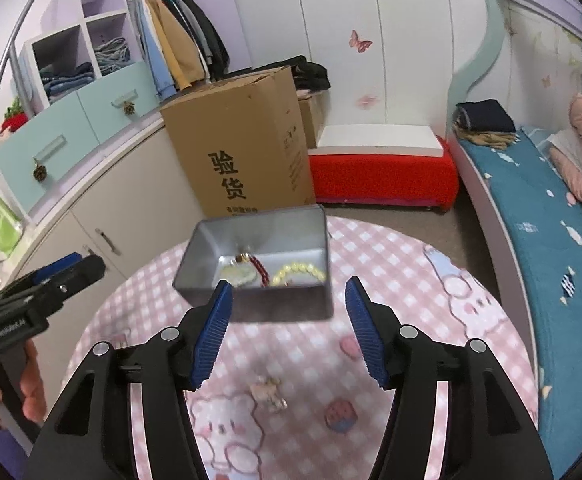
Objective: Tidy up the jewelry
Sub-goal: 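Open both tools and move them back over the remaining jewelry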
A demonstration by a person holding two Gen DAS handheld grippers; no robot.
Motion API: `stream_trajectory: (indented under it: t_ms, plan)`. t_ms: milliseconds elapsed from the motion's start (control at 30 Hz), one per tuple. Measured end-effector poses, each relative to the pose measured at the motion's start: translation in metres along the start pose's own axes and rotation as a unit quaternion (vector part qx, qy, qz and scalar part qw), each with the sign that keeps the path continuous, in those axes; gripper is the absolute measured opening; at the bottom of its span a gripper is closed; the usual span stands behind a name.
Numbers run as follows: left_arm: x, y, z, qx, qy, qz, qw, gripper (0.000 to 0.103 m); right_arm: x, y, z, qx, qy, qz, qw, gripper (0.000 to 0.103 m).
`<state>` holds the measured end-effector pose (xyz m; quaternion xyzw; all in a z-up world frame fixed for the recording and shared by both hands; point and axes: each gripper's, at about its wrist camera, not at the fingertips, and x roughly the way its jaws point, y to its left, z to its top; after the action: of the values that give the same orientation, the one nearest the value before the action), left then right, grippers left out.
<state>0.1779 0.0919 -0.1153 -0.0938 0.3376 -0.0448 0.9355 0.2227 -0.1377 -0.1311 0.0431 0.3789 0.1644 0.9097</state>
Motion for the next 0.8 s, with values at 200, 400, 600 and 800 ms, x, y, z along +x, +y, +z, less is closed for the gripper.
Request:
stream_trajectory:
  t_ms: [200, 400, 600, 800]
  plan:
    - [0.006, -0.001, -0.036, -0.013, 0.032, 0.014, 0.9993, 0.078, 0.004, -0.01, -0.037, 0.009, 0.028, -0.018, 0.999, 0.062]
    - [0.037, -0.006, -0.077, -0.019, 0.104, 0.009, 0.9944, 0.078, 0.021, -0.019, -0.069, 0.031, 0.06, -0.026, 0.997, 0.066]
    - [0.048, -0.014, -0.096, -0.003, 0.119, 0.033, 0.9924, 0.078, 0.025, -0.022, -0.085, 0.038, 0.071, -0.015, 0.997, 0.066]
    - [0.056, -0.023, -0.099, 0.017, 0.114, 0.059, 0.9916, 0.075, 0.027, -0.022, -0.088, 0.039, 0.071, -0.007, 0.997, 0.066]
